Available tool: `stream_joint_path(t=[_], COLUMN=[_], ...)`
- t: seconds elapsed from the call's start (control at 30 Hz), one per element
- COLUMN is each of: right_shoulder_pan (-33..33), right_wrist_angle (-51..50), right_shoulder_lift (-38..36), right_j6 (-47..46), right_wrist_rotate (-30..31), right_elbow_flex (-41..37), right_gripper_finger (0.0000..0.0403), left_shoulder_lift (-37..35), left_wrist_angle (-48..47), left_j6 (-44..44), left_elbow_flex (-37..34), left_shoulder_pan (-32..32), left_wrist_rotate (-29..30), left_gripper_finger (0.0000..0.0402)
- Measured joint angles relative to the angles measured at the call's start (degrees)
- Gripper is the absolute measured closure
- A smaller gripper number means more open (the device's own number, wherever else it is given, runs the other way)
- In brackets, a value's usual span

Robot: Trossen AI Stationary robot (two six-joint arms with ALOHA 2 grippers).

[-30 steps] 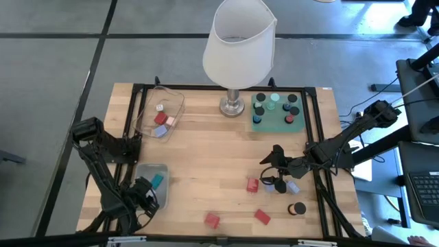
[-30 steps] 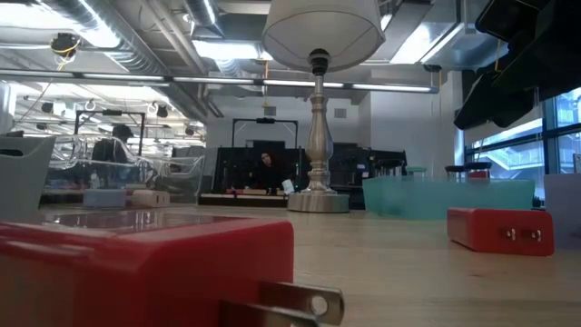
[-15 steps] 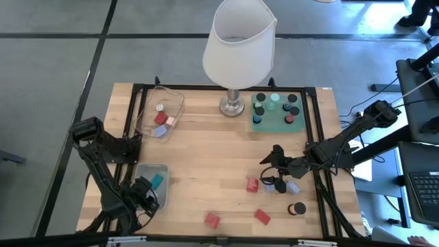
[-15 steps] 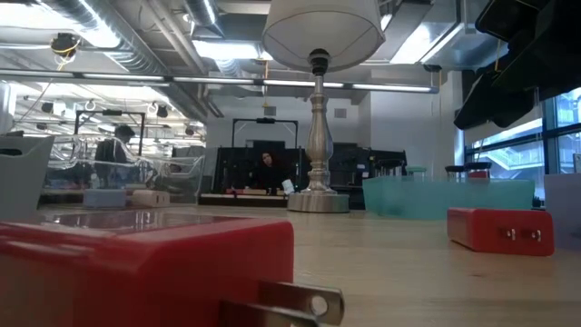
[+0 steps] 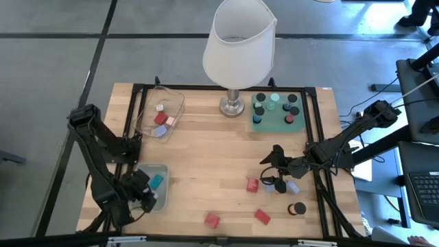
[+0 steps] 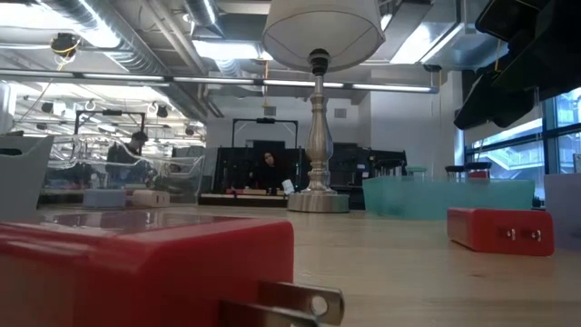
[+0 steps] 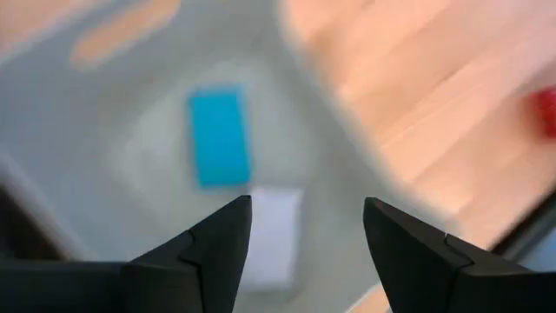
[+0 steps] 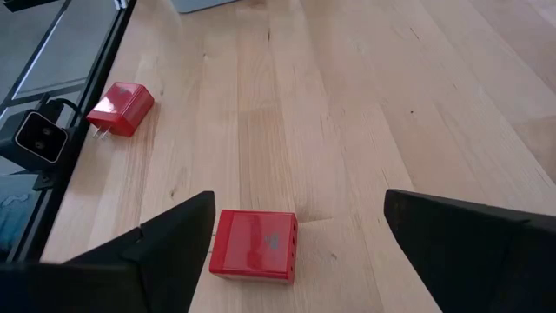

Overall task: Pick & Place Office items
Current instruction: Put the red charger adapter into the transparent bin

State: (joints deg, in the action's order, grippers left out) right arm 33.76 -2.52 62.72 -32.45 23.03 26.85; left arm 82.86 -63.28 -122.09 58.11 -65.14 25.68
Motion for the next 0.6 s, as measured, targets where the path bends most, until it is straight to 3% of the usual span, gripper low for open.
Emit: stream_joint_path(t=[0.07,0.2,0.27,0.3,0.4,0.6], right_shoulder_pan=[0.00,0.00,-0.02,-0.02,-0.01,0.00], right_wrist_angle=[0.00,0.00,0.00,0.00,0.00,0.00], right_shoulder_lift=[0.00,-0.01,0.00,-0.02,-0.02,-0.02], right_j6=[0.00,-0.01,0.00,0.00,0.00,0.00], right_wrist_rotate=[0.00,0.00,0.00,0.00,0.00,0.00], right_elbow_flex=[0.00,0.00,0.00,0.00,0.00,0.00], right_gripper_finger=[0.0064,0.0064,0.0064,0.0064,0.0064,0.0064], left_shoulder_lift=[-0.90,-0.90,-0.48,-0.15,1.56,8.23], left_wrist_angle=[0.53,4.29,9.61,13.45,28.09,57.20], left_j6=[1.20,5.91,12.93,18.26,39.13,75.28], left_elbow_flex=[0.00,0.00,0.00,0.00,0.00,0.02], left_shoulder_pan=[0.00,0.61,1.85,2.88,7.56,17.42], left_wrist_rotate=[7.71,29.54,37.85,39.27,34.95,15.55], left_gripper_finger=[0.0182,0.0184,0.0185,0.0184,0.0180,0.0164])
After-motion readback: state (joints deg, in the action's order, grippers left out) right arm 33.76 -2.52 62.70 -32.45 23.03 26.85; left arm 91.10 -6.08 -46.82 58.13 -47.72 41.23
